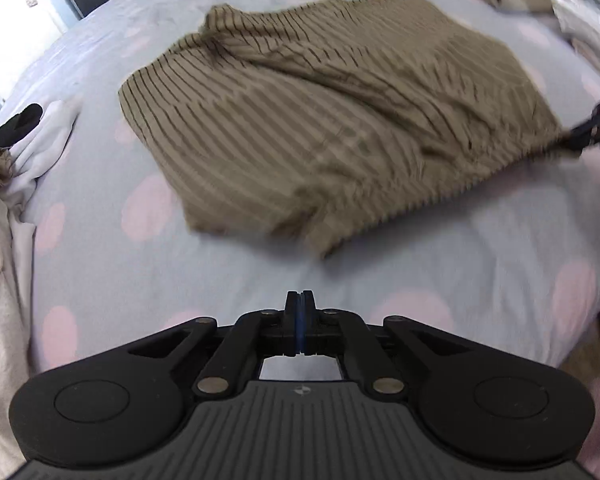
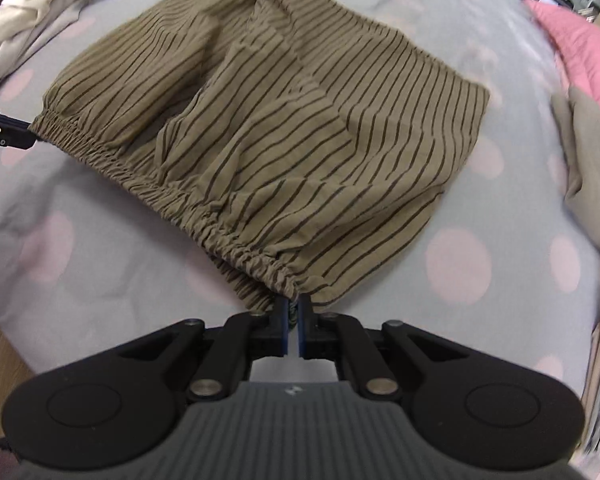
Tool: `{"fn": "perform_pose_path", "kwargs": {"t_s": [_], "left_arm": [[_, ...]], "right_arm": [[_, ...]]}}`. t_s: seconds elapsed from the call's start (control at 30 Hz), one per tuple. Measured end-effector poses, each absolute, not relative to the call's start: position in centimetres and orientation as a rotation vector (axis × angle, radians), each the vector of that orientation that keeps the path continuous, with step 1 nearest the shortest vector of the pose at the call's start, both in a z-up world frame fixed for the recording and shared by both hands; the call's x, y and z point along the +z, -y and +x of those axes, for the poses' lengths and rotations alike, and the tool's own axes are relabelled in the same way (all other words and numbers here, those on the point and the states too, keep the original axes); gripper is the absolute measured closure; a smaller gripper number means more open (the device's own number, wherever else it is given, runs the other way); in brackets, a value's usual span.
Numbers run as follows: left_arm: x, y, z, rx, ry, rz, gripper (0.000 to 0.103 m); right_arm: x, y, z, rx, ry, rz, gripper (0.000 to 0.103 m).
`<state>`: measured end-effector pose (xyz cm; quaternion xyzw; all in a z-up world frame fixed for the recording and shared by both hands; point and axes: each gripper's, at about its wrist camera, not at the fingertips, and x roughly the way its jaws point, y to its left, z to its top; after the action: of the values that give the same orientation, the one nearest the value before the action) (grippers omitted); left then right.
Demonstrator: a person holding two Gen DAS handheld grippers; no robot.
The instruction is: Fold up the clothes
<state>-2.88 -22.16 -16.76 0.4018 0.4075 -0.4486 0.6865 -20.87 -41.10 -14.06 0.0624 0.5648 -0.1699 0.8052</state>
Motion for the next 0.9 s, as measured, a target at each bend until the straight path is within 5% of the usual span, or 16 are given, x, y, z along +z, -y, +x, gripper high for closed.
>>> {"fn": "perform_pose_path", "kwargs": {"t_s": [0.37,0.4,0.5,0.63,0.9], "left_arm": [[-17.8,20.1,-2.0,-1.066,-0.914,0.723,0.097],[-17.8,20.1,-1.8,-1.068,-0.93,0.679,0.09],[-17.8,20.3,-0.9,-1.07,-0.975,0.547,0.082],[-17.6,20.8,0.2,-1.056,-1.016,0.413,0.073],[-20.4,23.1,4.0,-1.0,-1.2,0.246,0.073]], "right_arm": [[-15.6,40.7,-23.7,-0.369,-1.219,0.239,0.094],[-15.4,40.9,-23.6,-0.367,-1.212,0.244,0.091],[-14.8,41.2,-23.6,-0.36,-1.171,0.29,0.052],[-13.6,42.3,-24.5,-0.379,-1.081,0.43,0.047],[-16.1,46.2,-24.9,-0.507,-1.053,0.773,0.043]]}}
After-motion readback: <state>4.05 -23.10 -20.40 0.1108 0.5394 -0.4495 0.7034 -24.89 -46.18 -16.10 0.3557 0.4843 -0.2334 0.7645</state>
